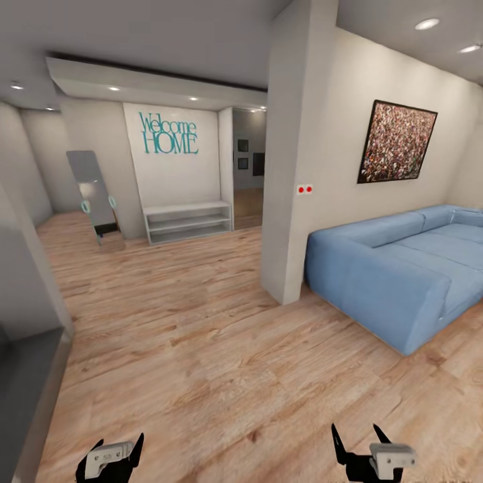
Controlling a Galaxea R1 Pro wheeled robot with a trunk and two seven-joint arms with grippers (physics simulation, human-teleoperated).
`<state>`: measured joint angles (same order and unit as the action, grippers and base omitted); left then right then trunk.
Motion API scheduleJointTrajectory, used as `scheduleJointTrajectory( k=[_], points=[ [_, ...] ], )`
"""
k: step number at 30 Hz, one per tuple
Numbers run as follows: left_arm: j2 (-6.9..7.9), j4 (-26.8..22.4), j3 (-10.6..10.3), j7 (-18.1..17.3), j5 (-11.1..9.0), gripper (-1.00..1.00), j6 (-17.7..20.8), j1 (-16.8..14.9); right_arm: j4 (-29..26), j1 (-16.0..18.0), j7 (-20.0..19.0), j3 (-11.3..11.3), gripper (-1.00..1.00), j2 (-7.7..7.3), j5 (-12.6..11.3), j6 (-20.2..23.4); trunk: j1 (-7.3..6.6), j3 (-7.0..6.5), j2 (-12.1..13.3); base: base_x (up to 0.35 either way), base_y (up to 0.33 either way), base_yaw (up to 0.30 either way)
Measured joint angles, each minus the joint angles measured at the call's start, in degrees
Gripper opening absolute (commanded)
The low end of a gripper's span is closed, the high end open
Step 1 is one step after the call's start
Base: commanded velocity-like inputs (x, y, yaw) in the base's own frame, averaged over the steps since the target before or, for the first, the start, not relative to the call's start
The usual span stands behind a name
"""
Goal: Put the three can of soda from the living room inside the tash can in the kitchen.
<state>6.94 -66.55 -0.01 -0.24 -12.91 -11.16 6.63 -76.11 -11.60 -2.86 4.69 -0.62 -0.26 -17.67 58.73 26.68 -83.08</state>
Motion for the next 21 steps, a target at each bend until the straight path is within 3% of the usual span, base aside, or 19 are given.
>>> scheduleJointTrajectory(
  k=[6, 15, 21],
  points=[
    [0.0, 1.08, 0.01, -0.03, -0.09, 1.0, 0.0, -0.03, -0.17, 0.0, 0.01, 0.01, 1.0, 1.23, 0.06, -0.12, 0.0, -0.26, 0.0, 0.0, 0.0, -0.169],
    [0.0, 1.16, 0.02, -0.03, -0.1, 1.0, 0.0, -0.04, 0.0, 0.0, -0.02, 0.26, 1.0, 1.27, -0.07, -0.01, 0.0, -0.22, 0.0, 0.0, 0.0, -0.052],
    [0.0, 1.18, 0.02, -0.03, -0.08, 1.0, 0.0, -0.01, 0.15, 0.0, -0.28, 0.78, 1.0, 0.6, 0.07, -0.05, 0.0, 0.0, 0.0, 0.0, 0.0, -0.174]
  ],
)
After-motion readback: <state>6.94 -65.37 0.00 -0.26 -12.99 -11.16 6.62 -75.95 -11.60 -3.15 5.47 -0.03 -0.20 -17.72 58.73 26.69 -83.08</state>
